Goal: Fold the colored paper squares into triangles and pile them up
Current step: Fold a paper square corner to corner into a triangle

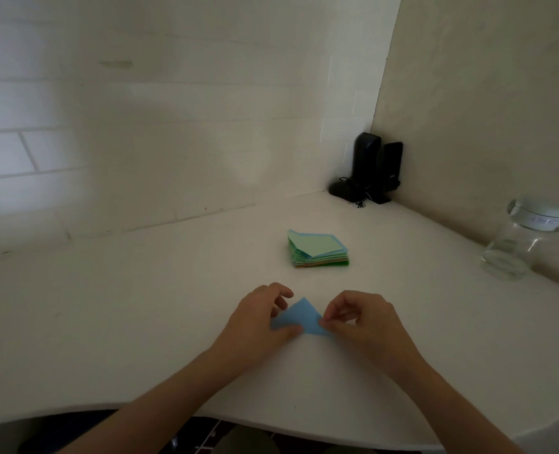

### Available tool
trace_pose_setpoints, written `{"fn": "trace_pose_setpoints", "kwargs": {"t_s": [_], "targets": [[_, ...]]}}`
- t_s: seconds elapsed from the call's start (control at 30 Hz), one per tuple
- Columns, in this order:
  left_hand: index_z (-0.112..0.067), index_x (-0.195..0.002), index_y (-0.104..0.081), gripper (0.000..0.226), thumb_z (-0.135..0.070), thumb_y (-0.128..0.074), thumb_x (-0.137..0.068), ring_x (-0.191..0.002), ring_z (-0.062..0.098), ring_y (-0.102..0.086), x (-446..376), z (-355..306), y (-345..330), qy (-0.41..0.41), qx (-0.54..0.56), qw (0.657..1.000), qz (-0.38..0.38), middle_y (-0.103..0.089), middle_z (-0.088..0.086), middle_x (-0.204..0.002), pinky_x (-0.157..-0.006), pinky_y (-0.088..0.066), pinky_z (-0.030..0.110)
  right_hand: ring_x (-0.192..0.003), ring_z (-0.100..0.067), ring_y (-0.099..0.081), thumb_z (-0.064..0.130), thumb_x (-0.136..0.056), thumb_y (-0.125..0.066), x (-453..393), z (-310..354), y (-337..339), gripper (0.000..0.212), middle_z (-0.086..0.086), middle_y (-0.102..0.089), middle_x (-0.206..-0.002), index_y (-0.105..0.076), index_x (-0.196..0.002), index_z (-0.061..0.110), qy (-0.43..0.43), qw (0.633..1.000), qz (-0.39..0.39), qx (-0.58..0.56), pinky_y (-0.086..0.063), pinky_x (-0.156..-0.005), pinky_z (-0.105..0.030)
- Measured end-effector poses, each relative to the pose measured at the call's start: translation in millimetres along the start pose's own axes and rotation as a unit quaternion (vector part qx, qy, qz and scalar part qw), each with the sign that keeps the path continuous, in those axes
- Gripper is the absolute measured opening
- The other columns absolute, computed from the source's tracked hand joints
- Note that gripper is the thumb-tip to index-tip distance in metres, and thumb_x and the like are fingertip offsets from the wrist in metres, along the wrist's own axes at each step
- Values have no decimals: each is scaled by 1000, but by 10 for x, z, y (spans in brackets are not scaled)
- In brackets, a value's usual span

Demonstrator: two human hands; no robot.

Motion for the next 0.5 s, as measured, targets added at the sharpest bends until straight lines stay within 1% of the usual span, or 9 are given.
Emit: {"fn": "trace_pose_setpoints", "kwargs": {"t_s": [0.13, 0.2, 0.27, 0.37, 0.43, 0.5], "targets": [[-26, -111, -56, 37, -24, -73, -79, -71, 0, -51, -36, -10, 42, 15, 36, 999, 3, -56, -11, -86, -65, -40, 8, -70, 1, -61, 14, -72, -76, -20, 5, -28, 19, 20, -66, -71, -64, -68, 28, 18, 1000, 3, 5, -40, -59, -10], [-27, -103, -58, 28, -26, -73, -79, -73, 1, -51, -59, -8, 52, 5, 15, 1000, 0, -56, -9, -89, -65, -39, 9, -71, 1, -60, 14, -73, -76, -46, -6, -22, 20, 21, -66, -73, -64, -69, 28, 16, 1000, 7, 4, -40, -59, -10], [-30, -97, -56, 24, -31, -72, -79, -79, 2, -50, -59, 3, 51, -6, -13, 1000, -2, -53, -9, -95, -66, -36, 9, -74, 1, -60, 11, -75, -75, -37, -11, -19, 23, 21, -66, -75, -63, -68, 29, 31, 999, 12, 4, -40, -63, -9], [-27, -105, -53, 31, -33, -71, -80, -87, 7, -50, -57, 3, 24, -3, -14, 1000, 10, -54, -9, -99, -67, -37, 10, -79, -5, -60, 8, -76, -70, 70, 25, -17, 21, 17, -65, -80, -62, -73, 28, 94, 995, 17, 8, -42, -72, -9], [-24, -111, -52, 36, -32, -71, -80, -86, 7, -51, -67, -27, 18, 3, -14, 1000, 19, -55, -9, -97, -64, -37, 8, -80, -6, -59, 11, -73, -65, 129, 37, 1, 18, 17, -62, -84, -61, -76, 28, 141, 989, 10, 35, -41, -72, -10], [-25, -112, -52, 37, -29, -70, -81, -83, 5, -52, -80, -52, 10, 12, -6, 1000, 28, -55, -9, -93, -63, -37, 7, -81, -8, -61, 12, -73, -63, 142, -7, 25, 17, 16, -62, -85, -60, -78, 29, 143, 989, 1, 26, -45, -74, -14]]}}
Point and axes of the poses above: each hand's wrist, its own x-axis away from the middle knuckle, its own y-axis out of the back of the hand, z = x × y, the point moved 5 cm from there along -x, towards the middle knuckle
